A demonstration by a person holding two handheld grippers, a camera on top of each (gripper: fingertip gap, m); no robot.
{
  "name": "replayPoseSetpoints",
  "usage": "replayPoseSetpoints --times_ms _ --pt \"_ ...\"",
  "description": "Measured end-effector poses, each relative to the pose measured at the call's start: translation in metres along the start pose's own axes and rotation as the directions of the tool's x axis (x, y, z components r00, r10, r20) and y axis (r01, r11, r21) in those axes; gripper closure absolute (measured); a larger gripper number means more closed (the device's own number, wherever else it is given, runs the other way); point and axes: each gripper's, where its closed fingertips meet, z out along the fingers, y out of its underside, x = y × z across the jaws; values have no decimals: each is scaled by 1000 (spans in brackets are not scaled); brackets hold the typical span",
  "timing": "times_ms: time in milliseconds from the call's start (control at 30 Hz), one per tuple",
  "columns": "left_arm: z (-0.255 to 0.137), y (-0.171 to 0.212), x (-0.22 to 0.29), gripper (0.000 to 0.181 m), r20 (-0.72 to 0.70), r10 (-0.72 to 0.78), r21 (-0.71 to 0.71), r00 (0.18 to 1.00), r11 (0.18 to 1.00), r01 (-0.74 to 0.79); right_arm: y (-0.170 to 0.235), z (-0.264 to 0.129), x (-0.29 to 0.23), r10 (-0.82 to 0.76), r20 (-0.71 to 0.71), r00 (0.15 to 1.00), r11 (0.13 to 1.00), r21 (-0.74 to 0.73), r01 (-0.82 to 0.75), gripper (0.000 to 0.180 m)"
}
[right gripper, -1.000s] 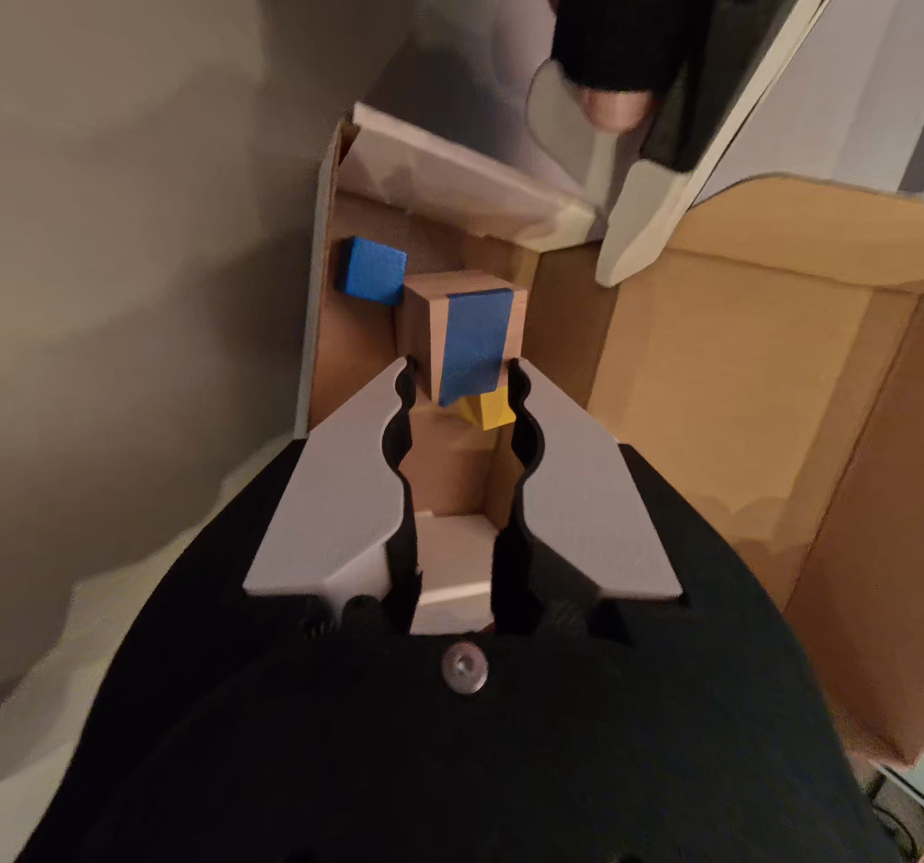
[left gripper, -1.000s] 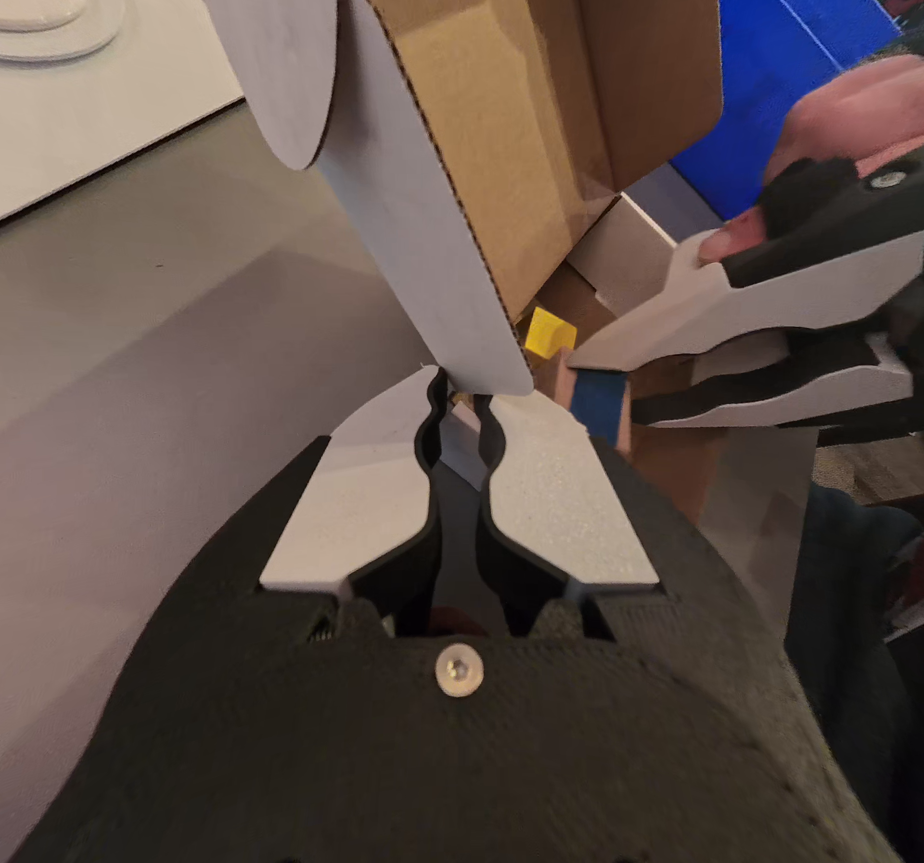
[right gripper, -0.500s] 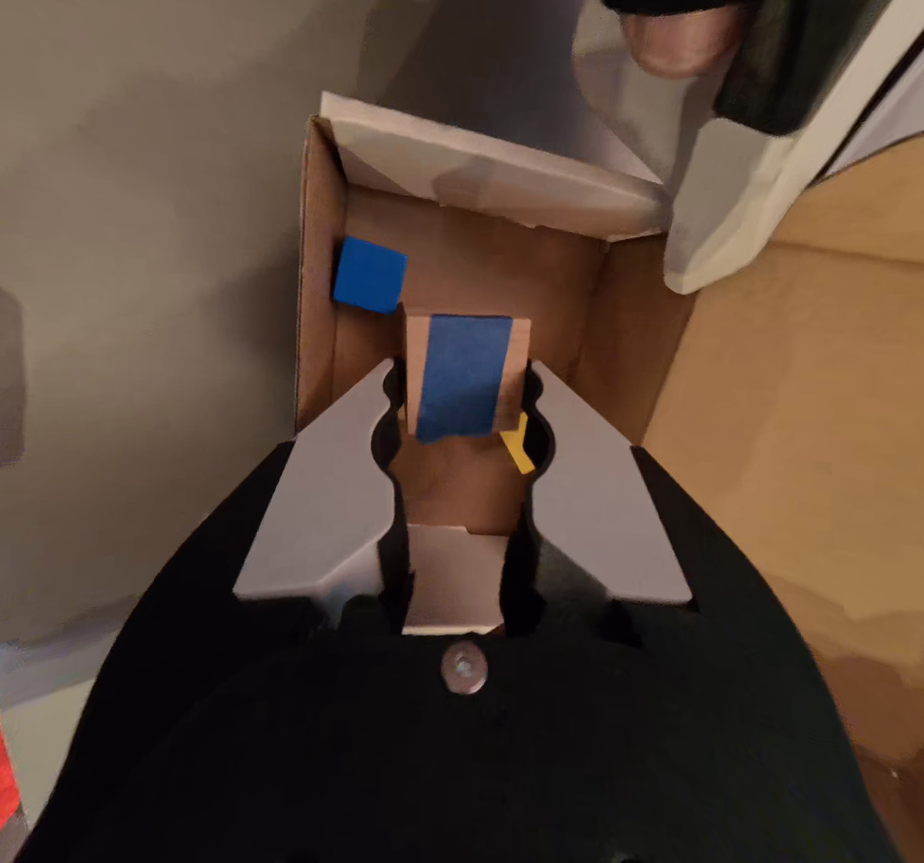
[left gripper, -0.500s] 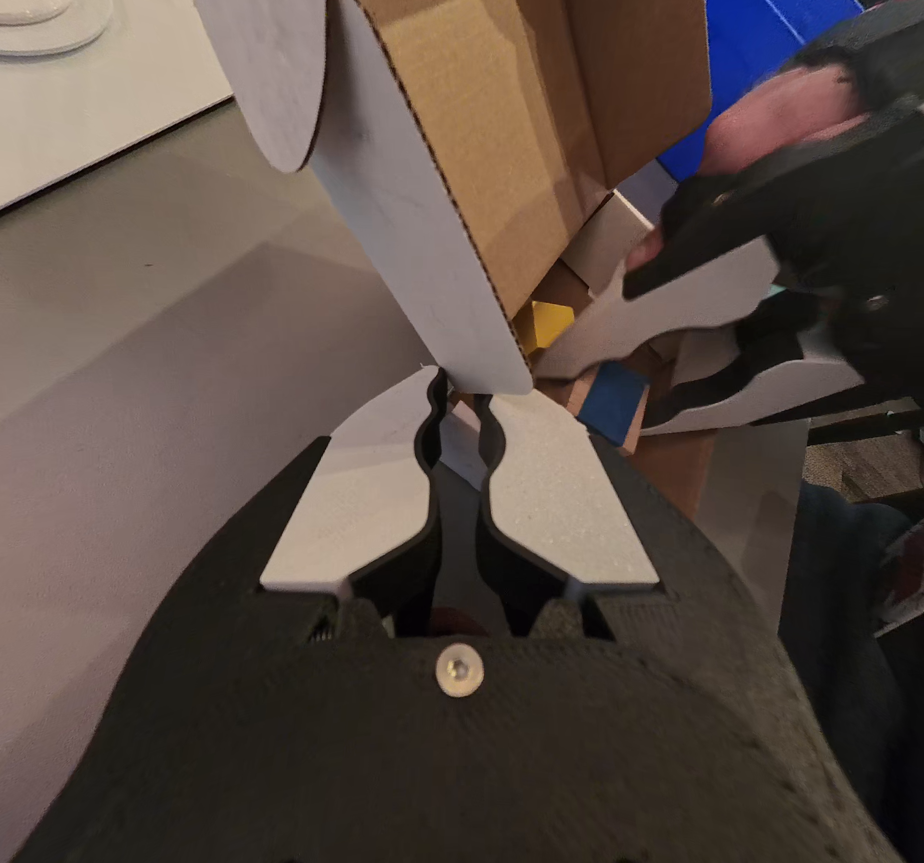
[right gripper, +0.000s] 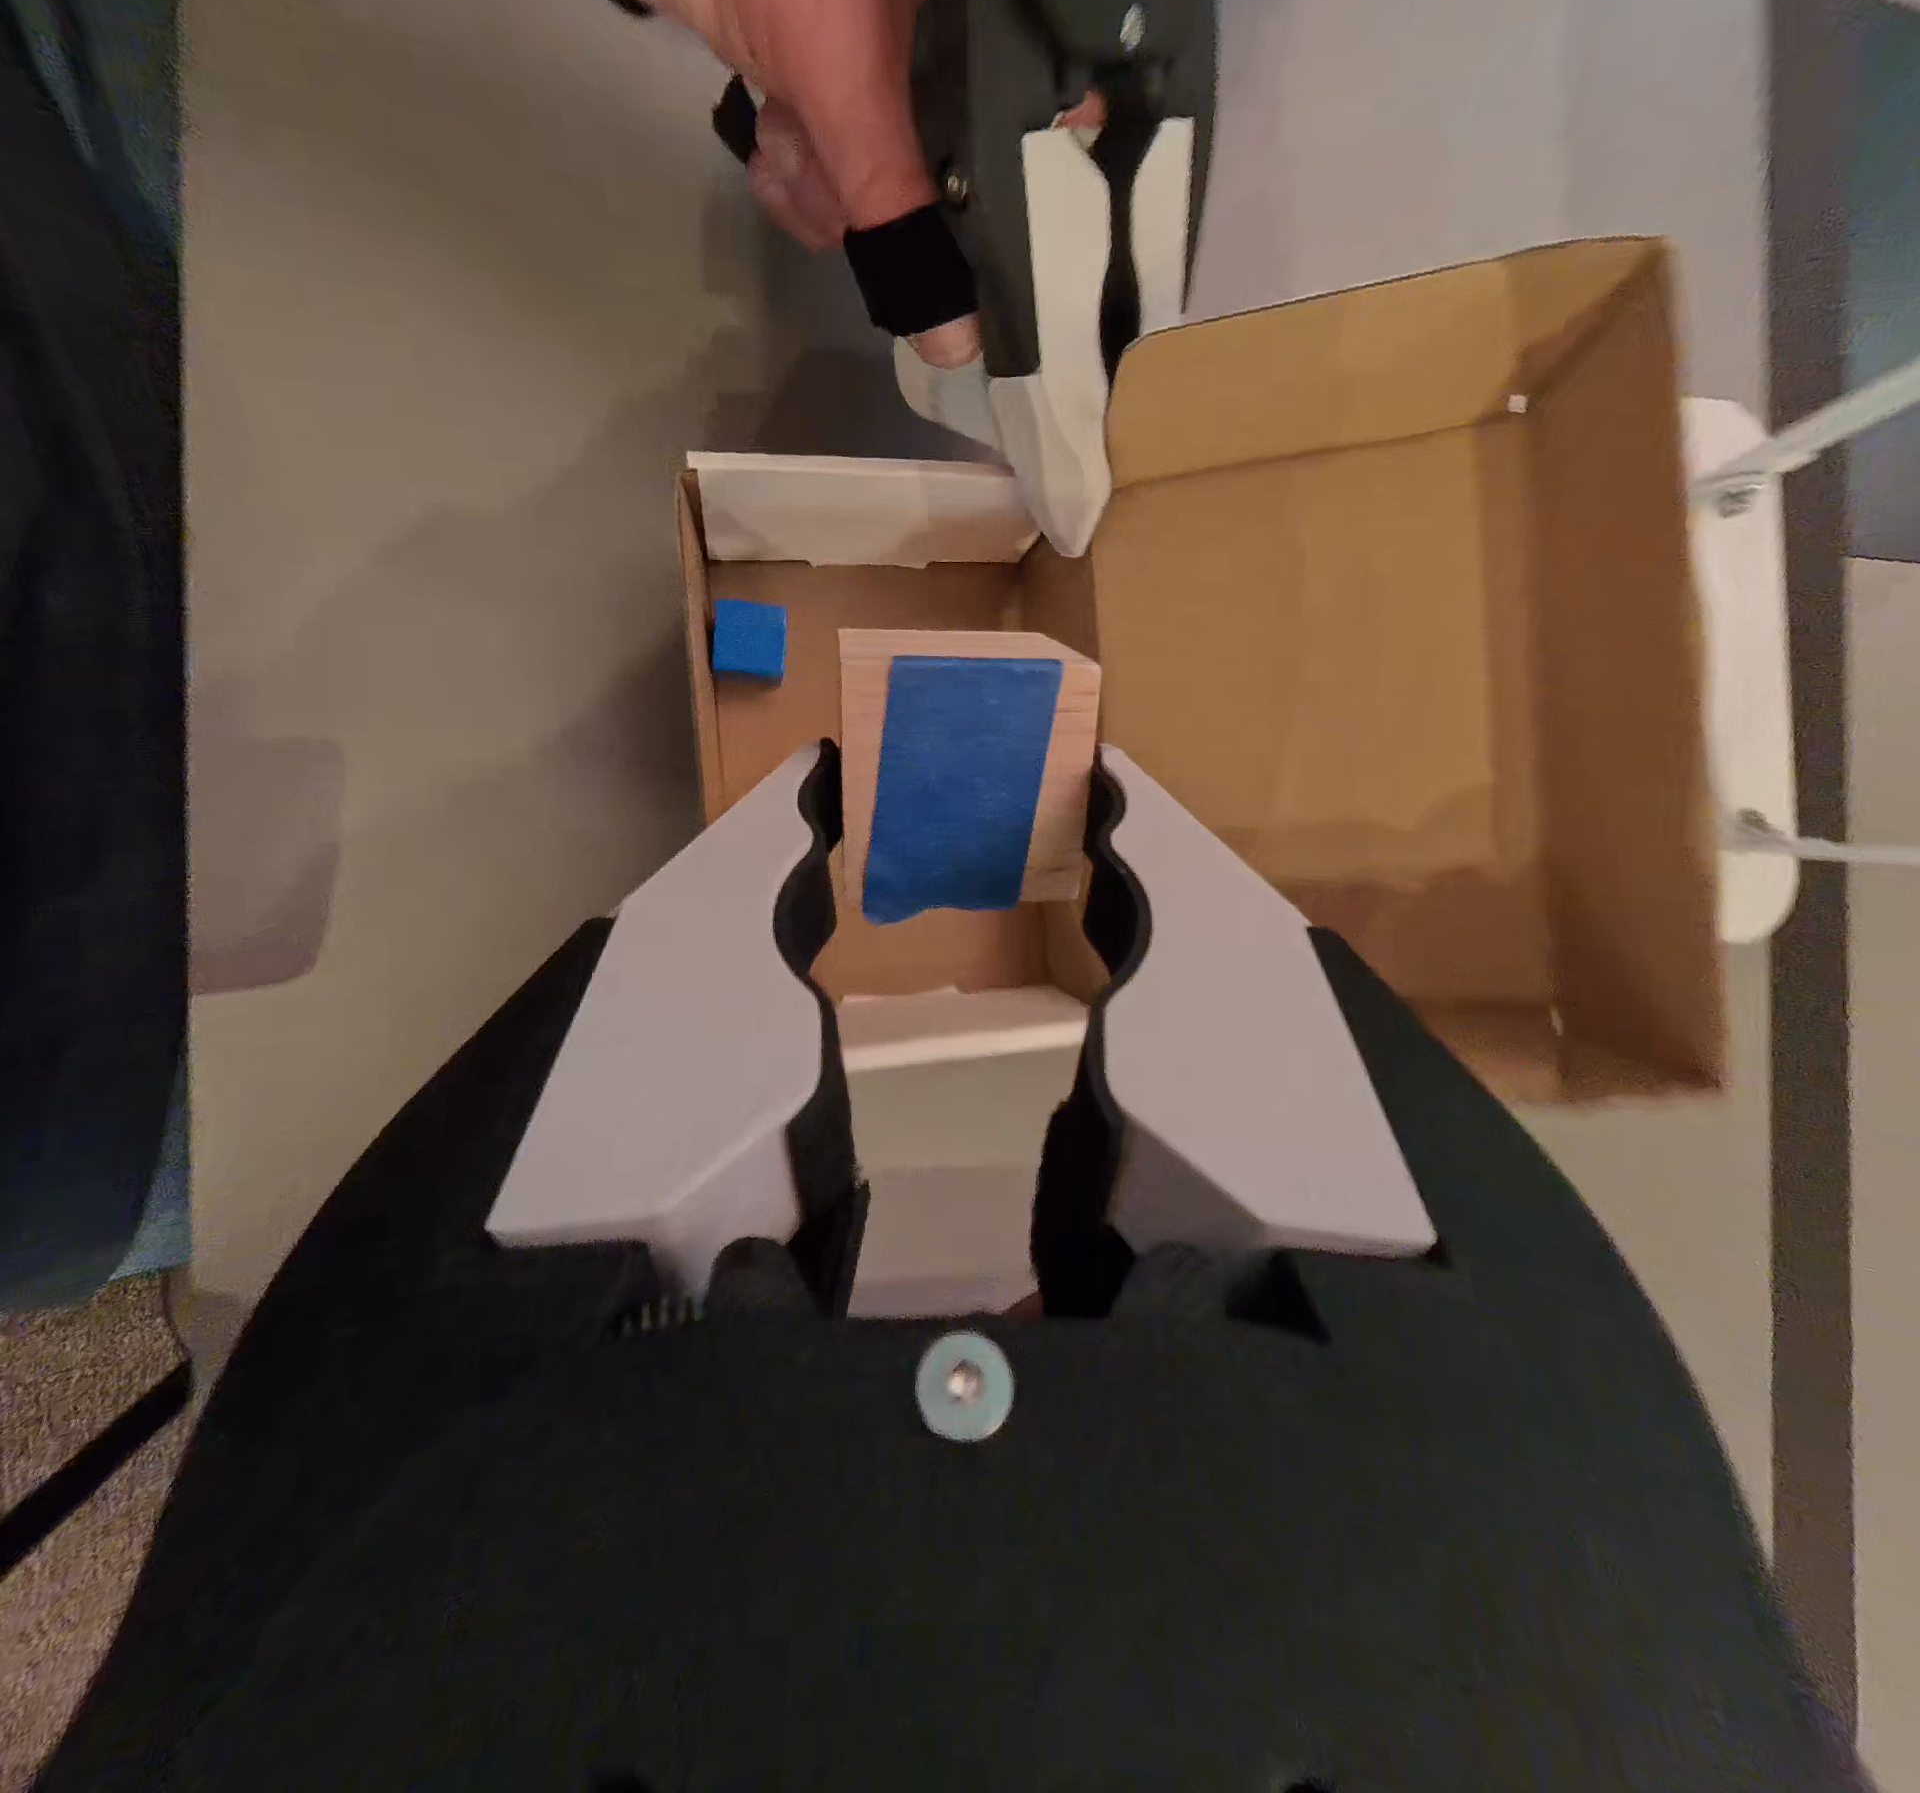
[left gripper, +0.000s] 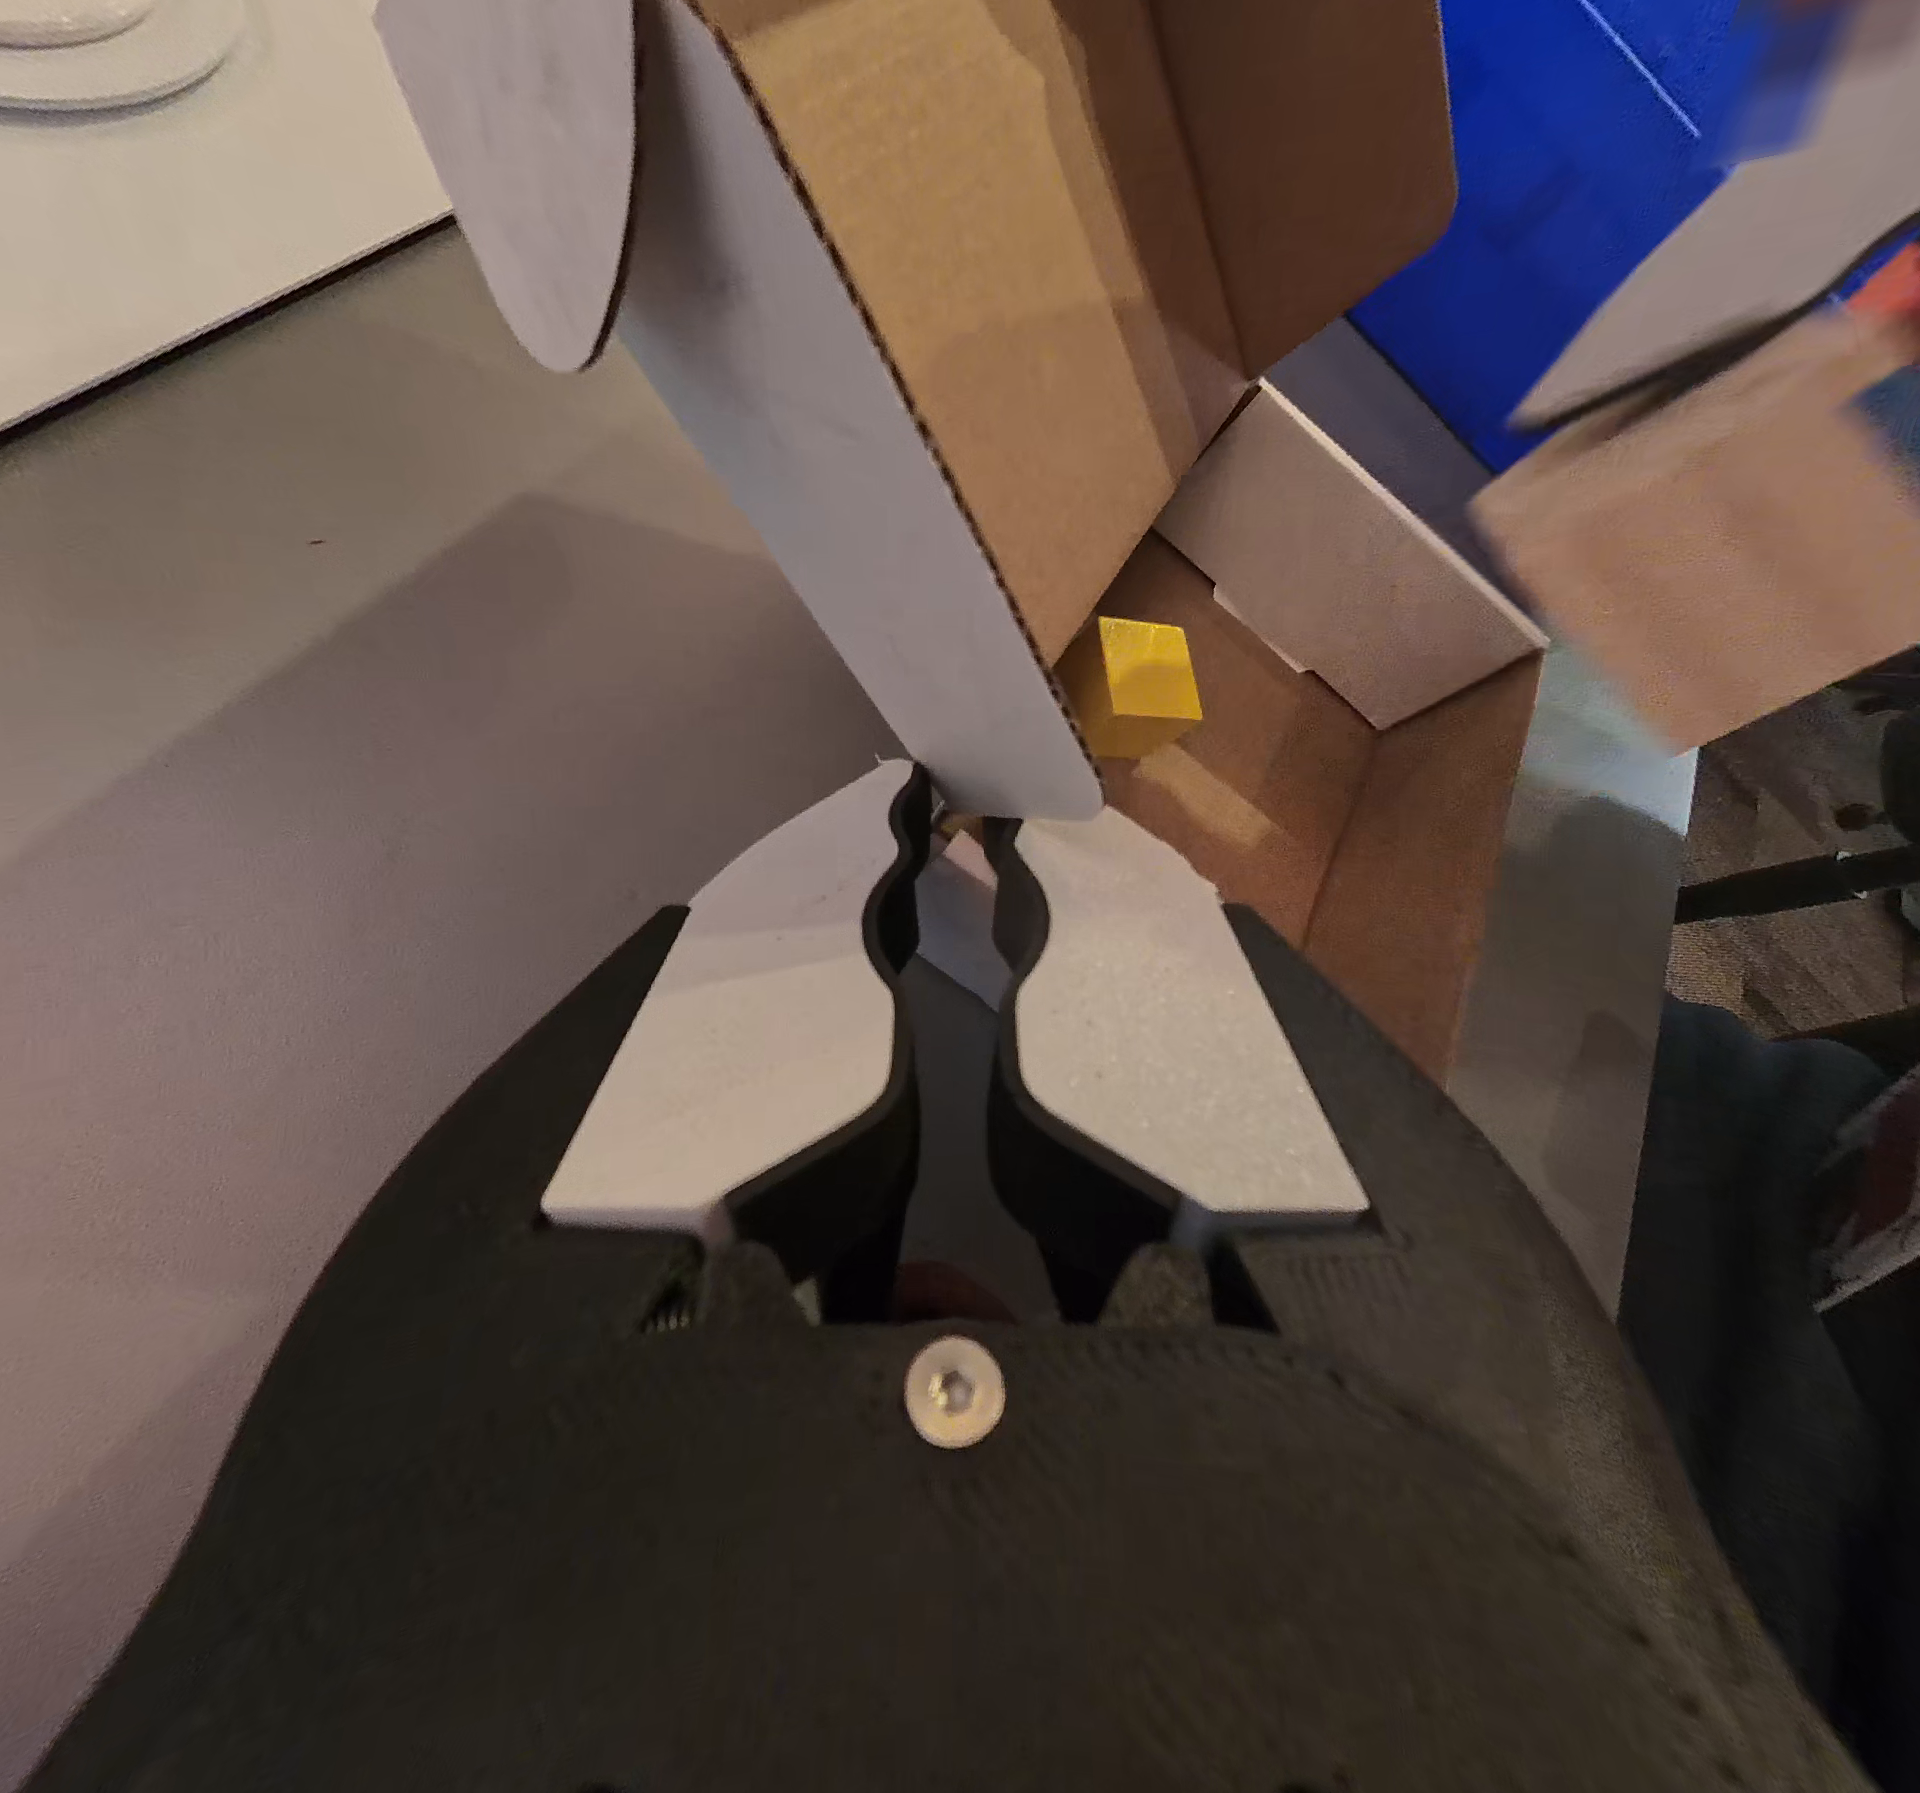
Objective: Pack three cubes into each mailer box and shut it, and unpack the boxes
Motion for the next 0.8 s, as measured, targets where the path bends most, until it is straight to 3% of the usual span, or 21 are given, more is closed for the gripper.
replayPoseSetpoints --times_ms 167,300,400,533,800 --pt "-1 1 0 171 1 13 -8 1000 1000 -13 23 -79 -2 31 -137 990 999 29 -27 135" --pt "0 0 -2 172 -2 21 -13 1000 1000 -21 80 -139 -8 52 -245 968 994 -84 -75 136" --pt "0 0 -4 172 2 25 -17 1000 1000 -25 132 -168 -25 74 -248 966 974 -191 -124 135" --pt "0 0 -4 172 5 26 -16 1000 1000 -26 194 -179 -56 112 -191 975 929 -328 -171 135" --pt "0 0 -4 172 7 25 -7 1000 1000 -25 257 -147 -85 145 -100 984 880 -442 -175 135"
